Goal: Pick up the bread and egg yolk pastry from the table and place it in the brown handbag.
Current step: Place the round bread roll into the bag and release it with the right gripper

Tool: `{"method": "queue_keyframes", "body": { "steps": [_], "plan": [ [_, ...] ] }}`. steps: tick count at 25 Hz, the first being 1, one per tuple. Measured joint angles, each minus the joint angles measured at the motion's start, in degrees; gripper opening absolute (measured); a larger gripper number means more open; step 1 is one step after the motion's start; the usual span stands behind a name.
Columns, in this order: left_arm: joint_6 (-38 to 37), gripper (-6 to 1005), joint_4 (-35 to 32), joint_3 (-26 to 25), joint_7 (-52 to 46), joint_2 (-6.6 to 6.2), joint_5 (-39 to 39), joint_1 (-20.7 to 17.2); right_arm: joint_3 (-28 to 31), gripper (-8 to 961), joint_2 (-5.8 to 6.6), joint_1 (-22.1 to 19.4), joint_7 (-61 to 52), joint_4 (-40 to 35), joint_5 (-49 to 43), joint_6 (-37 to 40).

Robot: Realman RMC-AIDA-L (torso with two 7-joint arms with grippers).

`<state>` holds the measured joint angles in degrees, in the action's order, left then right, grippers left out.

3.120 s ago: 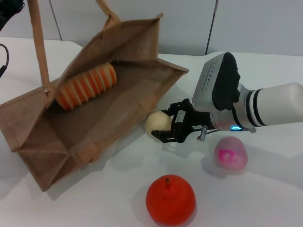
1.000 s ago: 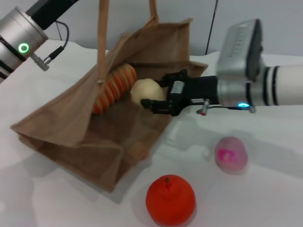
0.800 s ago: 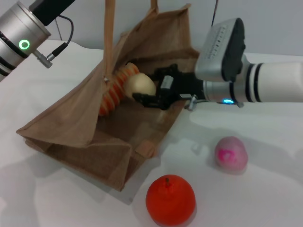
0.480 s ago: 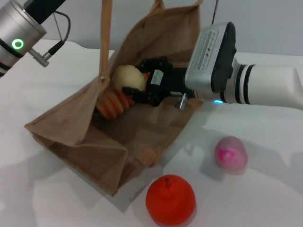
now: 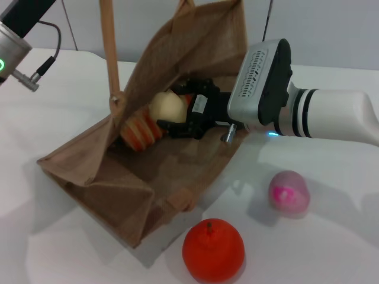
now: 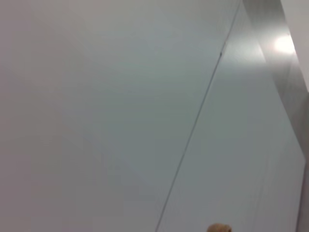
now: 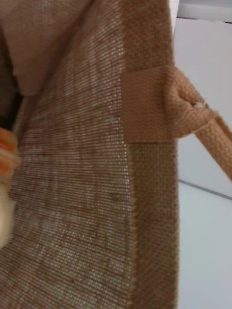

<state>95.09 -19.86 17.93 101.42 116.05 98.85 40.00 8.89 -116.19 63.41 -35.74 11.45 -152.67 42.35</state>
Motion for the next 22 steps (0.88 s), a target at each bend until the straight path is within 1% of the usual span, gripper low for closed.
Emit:
{"method": "queue_keyframes", "body": {
  "steps": [3,6,9,11,14,18,22],
  "plan": [
    [-0.5,171,0.0,0.0,0.2,-0.05,0.4,-1.0,0.4,661,0.10,-0.7,0.2,0.3,0.1,1.1],
    [-1.4,172,0.0,-0.1,0.5,-0.05,1.3,-2.0,0.6,711,0.40,-1.4,0.3,0.4,-0.1,4.1],
    [-2.7,173,0.0,-0.6,0.9,-0.17,1.9,-3.2,0.6,870,0.72,-2.7,0.3,-0.2,-0.1,7.9],
    [-3.7,174,0.0,-1.0,1.2,-0.18,1.9,-3.7,0.7,867,1.06,-4.0,0.2,-1.5,0.2,11.8],
    [-6.1,175,0.1,-1.5,1.5,-0.19,1.9,-4.2,2.0,862,1.47,-6.6,-0.2,-5.8,0.4,19.6],
    [-9.8,176,0.4,-1.3,2.3,-0.06,1.6,-4.2,7.4,863,1.53,-11.2,-0.9,-13.9,0.4,31.2],
    [-12.3,178,0.5,-0.9,2.6,0.06,1.2,-4.0,11.2,863,1.62,-14.1,-2.2,-20.3,2.4,39.5]
  ]
}}
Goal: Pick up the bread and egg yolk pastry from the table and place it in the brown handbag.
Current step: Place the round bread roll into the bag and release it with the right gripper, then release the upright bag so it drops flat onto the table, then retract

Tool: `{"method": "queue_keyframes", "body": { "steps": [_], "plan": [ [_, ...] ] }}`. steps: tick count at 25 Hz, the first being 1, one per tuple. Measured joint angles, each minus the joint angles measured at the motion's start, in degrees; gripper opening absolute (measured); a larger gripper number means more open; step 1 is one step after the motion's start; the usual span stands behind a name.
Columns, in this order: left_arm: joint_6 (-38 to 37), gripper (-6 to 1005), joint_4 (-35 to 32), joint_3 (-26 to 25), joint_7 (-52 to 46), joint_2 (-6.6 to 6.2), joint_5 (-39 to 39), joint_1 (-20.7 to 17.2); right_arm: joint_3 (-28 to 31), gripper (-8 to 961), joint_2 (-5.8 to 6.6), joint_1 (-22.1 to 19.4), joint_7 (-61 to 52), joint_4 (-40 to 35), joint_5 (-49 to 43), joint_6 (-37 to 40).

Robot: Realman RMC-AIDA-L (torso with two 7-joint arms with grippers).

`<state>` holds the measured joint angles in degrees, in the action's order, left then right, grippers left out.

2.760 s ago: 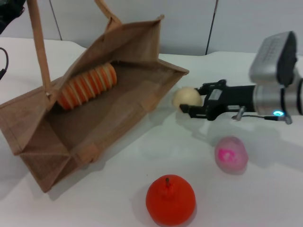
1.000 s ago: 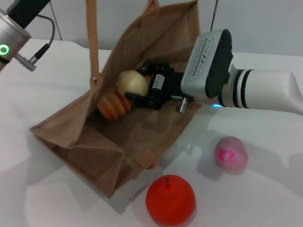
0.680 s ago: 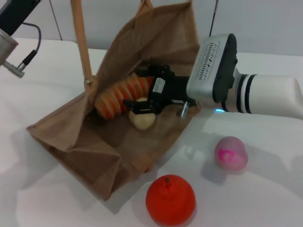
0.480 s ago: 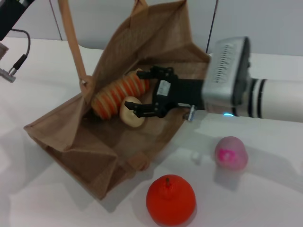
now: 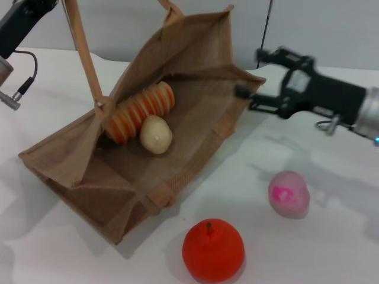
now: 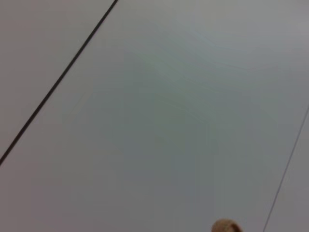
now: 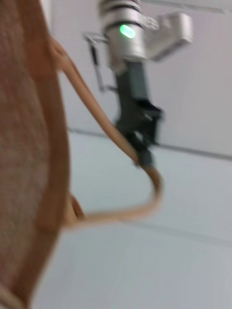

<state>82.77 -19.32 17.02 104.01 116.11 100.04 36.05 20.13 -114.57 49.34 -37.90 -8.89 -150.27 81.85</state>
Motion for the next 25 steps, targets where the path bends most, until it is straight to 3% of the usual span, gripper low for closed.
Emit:
{"method": "queue_keyframes", "body": {
  "steps": [6,9,15,20,22,25],
  "plan": [
    [-3.4,180,0.8,0.1,5.0,0.21,-3.2,0.7,0.5,861,0.05,-4.3,0.1,-3.6,8.7,7.6],
    [-5.2,181,5.0,-0.2,14.1,0.29,-3.4,1.7,0.5,859,0.06,-6.3,0.2,-4.5,12.2,10.7],
    [-6.0,311,13.5,-1.2,32.1,0.38,0.5,2.2,0.6,857,-0.32,-10.9,3.7,-4.9,21.2,14.3],
    [-4.8,419,21.1,-1.3,47.6,0.82,9.7,1.9,0.6,856,-1.10,-15.4,9.3,-3.5,31.1,14.8],
    [-3.3,656,24.0,-1.3,52.1,0.85,13.9,1.3,0.6,856,-1.15,-17.2,11.5,-1.8,35.1,14.5],
    [-0.8,657,25.5,-1.2,53.6,0.91,17.2,0.3,0.7,857,-1.20,-19.4,14.4,0.6,40.5,13.9]
  ]
}}
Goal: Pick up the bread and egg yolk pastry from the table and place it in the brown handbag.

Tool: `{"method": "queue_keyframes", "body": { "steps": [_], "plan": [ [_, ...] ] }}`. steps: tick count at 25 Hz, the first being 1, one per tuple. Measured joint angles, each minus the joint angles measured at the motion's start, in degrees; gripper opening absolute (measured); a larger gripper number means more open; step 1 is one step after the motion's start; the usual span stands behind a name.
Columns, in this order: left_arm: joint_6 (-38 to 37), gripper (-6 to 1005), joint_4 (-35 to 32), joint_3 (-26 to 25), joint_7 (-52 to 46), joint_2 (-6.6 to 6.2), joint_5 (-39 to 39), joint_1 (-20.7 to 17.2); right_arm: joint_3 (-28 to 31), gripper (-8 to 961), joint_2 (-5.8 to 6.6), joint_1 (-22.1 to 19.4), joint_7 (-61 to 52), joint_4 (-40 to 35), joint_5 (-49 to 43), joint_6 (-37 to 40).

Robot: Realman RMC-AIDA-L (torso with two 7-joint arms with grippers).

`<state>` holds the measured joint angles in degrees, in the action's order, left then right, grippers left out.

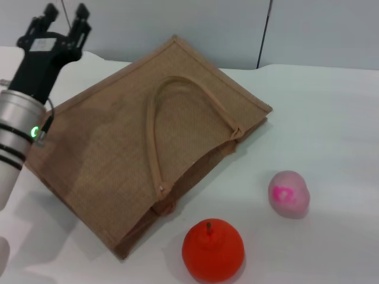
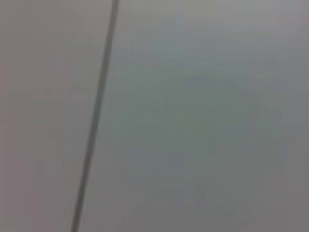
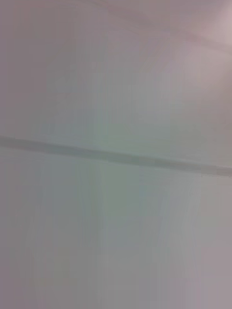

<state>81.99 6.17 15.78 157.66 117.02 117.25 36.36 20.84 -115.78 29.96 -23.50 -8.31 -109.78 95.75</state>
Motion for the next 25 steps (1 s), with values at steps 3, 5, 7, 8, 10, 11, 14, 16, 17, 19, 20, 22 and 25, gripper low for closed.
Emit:
{"method": "queue_keyframes", "body": {
  "steps": [3,5,7,8,10,11,14,16,17,19,20,22,25],
  "plan": [
    [1.7,658,0.9,0.0,-0.4,0.04,2.3,-0.8,0.0,857,-0.05,-1.7,1.3,1.3,3.0,-0.7],
    [2.9,654,1.2,0.0,-0.5,0.05,2.7,-1.2,0.0,857,-0.06,-2.3,1.4,1.4,4.2,-1.5],
    [3.9,650,1.2,0.0,-0.6,0.05,2.8,-1.4,0.1,857,-0.06,-2.4,1.4,1.5,5.1,-2.5],
    [4.3,648,1.2,0.0,-0.6,0.06,2.8,-1.5,0.1,857,-0.06,-2.5,1.4,1.6,5.4,-2.9],
    [5.2,647,1.3,0.0,-0.7,0.03,2.8,-1.5,0.1,857,-0.06,-2.5,1.4,1.7,5.5,-3.6],
    [5.6,647,1.3,0.0,-0.7,0.04,2.8,-1.6,0.1,857,-0.06,-2.5,1.4,1.7,5.5,-3.9],
    [6.3,646,1.3,0.0,-0.7,0.08,2.8,-1.8,0.1,856,-0.06,-2.5,1.5,1.8,5.5,-4.2],
    [6.4,646,1.3,0.0,-0.7,0.08,2.8,-1.8,0.1,856,-0.06,-2.5,1.5,1.9,5.4,-4.4],
    [6.4,645,1.3,0.0,-0.7,0.08,2.9,-1.8,0.1,856,-0.06,-2.5,1.5,1.9,5.4,-4.6],
    [6.4,645,1.3,0.0,-0.7,0.08,2.9,-1.8,0.1,856,-0.07,-2.5,1.5,2.0,5.3,-5.1],
    [6.4,644,1.3,0.0,-0.7,0.08,2.9,-1.8,0.1,856,-0.07,-2.4,1.5,2.0,5.3,-5.3],
    [6.4,644,1.4,0.0,-0.7,0.07,2.9,-1.8,-0.1,856,-0.07,-2.3,1.4,2.0,5.3,-5.6],
    [6.4,643,1.4,0.0,-0.7,0.06,2.9,-1.8,-0.3,856,-0.07,-2.2,1.4,2.1,5.2,-5.7]
  ]
}}
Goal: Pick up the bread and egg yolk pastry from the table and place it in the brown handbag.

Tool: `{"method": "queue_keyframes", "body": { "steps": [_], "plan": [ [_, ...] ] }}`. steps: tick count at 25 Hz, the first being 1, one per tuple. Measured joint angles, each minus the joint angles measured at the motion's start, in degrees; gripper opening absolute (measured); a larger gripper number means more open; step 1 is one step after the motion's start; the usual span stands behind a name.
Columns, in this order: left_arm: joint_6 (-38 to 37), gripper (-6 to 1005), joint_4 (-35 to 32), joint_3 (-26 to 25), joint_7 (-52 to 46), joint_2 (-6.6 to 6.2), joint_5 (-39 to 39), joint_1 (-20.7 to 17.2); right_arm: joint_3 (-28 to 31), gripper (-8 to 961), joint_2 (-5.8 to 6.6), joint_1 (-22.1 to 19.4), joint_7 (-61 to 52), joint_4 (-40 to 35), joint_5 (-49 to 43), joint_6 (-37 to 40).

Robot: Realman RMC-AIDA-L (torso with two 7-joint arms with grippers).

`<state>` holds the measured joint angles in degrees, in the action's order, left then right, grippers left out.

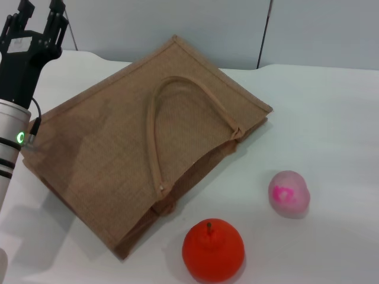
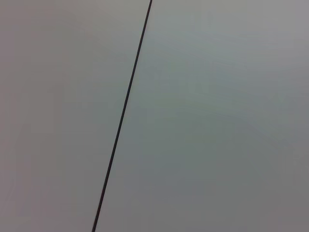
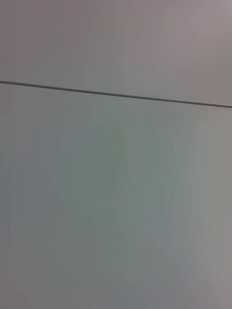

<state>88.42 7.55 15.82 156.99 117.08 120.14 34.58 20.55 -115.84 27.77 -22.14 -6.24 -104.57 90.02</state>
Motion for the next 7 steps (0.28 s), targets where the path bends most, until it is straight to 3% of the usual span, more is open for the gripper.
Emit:
{"method": "queue_keyframes", "body": {
  "steps": [7],
  "plan": [
    [-0.2,643,0.0,0.2,0.0,-0.09,0.0,0.2,-0.2,856,0.00,0.2,-0.2,0.0,0.0,-1.2]
  ]
}}
